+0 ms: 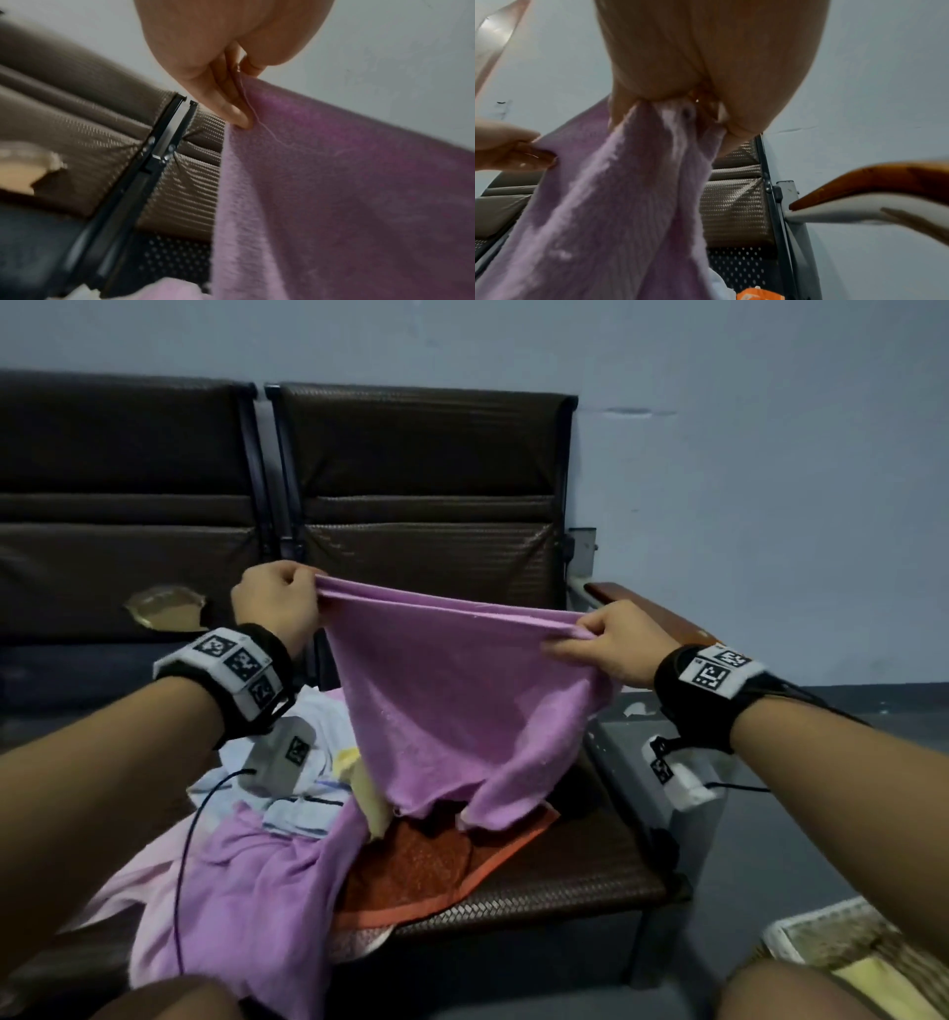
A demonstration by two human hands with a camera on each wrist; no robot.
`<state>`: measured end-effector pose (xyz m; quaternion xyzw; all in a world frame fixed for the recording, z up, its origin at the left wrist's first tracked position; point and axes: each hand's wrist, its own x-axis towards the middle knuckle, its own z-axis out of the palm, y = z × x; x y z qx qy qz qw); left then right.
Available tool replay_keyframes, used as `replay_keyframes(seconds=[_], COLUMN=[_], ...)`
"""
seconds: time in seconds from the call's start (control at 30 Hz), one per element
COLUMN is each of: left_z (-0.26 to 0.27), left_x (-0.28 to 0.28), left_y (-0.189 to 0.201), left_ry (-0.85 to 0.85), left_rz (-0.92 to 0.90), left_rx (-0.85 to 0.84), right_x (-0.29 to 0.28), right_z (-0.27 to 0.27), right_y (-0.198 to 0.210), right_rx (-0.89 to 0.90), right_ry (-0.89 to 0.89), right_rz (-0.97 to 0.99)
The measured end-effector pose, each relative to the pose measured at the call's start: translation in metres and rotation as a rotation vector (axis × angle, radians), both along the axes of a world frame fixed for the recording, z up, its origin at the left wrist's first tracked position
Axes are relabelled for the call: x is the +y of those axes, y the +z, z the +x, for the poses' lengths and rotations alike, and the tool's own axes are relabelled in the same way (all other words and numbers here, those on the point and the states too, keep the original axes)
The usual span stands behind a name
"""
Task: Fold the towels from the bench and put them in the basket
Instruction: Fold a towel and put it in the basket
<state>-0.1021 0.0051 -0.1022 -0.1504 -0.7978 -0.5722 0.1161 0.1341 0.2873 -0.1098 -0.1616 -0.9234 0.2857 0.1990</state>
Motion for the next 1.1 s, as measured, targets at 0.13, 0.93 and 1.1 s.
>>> replay_keyframes(seconds=[0.13, 0.93, 1.1], left_z=[0.001, 0.023, 0.049], left_x=[-0.01, 0.026, 0.064], left_y=[0.002, -0.005, 0.008], left_ry=[0.106, -0.277, -0.259], left_rz=[-0.346, 0.025, 0.307], left_rx=[0.234, -0.122, -0.298], right_x=[-0.003, -0.006, -0.026], right_z=[0.001, 0.003, -0.014], right_y=[0.018, 0.033, 0.034], right_rx=[0.106, -0.066, 0.027], right_ry=[0.025, -0.285, -0.285], right_rz=[0.189, -0.37, -0.668])
